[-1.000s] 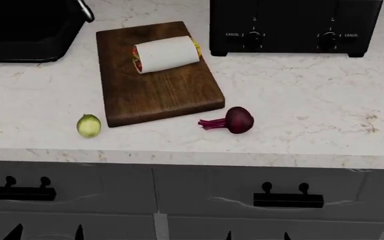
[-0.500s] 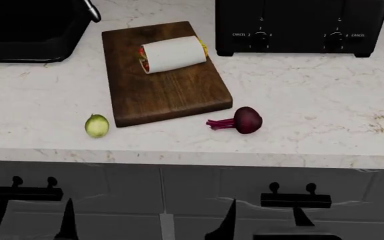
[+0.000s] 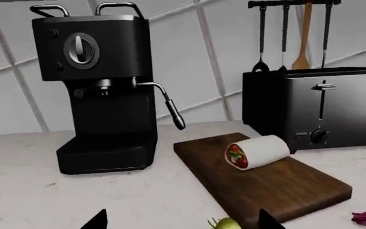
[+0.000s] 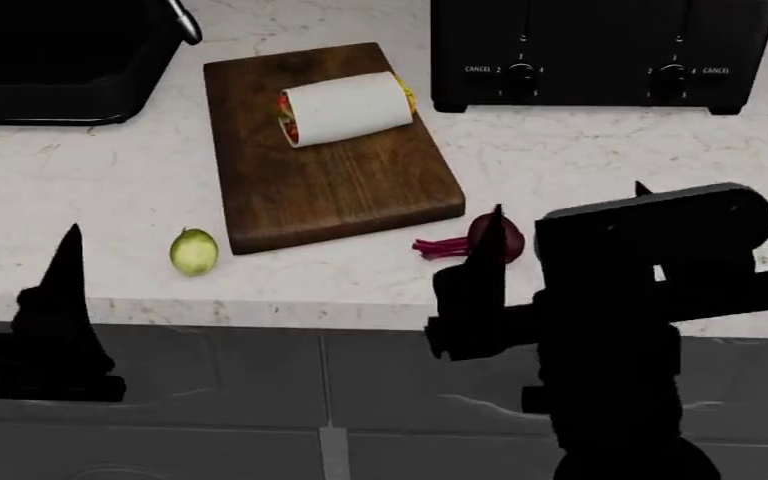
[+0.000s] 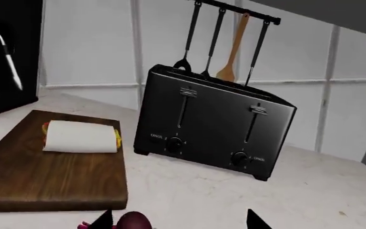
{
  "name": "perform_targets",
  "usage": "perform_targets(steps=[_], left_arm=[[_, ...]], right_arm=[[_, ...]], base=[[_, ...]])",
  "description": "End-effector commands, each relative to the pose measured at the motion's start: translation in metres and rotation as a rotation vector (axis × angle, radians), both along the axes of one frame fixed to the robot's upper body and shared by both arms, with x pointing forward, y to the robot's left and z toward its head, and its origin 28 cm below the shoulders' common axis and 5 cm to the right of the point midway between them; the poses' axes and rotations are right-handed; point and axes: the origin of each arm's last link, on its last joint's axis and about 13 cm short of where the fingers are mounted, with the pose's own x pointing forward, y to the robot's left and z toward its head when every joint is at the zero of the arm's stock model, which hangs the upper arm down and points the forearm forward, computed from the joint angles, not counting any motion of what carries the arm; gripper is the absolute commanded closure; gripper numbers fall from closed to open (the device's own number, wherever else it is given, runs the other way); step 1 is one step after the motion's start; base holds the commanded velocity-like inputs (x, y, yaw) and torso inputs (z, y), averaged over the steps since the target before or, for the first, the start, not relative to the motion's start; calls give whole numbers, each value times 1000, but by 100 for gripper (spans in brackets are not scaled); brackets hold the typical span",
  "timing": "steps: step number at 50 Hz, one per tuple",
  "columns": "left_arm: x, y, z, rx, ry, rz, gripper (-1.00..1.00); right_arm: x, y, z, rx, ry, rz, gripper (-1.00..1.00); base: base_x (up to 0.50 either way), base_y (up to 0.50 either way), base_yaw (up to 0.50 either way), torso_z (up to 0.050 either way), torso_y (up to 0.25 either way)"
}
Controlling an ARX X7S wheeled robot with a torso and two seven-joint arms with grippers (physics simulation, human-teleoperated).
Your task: Clear the non-vegetable object off the cutting board and place the vegetables onto it.
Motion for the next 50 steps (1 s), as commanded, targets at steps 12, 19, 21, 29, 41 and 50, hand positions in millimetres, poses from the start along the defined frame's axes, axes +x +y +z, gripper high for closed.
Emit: perform_targets(steps=[12,19,21,29,41,50], left_arm=[[33,28,102,48,-28,-19,-100],[34,27,101,43,-37,-17,-100],[36,26,102,43,-39,-27,-100],[35,23,102,40,-45,-38,-100],[29,23,106,37,-59,-45,-100],[26,23,104,43,-63,-47,-100]], right_arm=[[22,-23,82,25,23,27,-100],[14,-27,80,62,18,5,-100],[14,-27,80,58,21,2,-100],[15,-27,78,61,28,-3,-100],[5,-22,77,62,41,25,-100],[-1,-19,73,59,49,39,-100]], base=[[0,0,0,0,0],[242,0,0,0,0],[500,0,0,0,0],[500,0,0,0,0],[500,0,0,0,0],[500,0,0,0,2]])
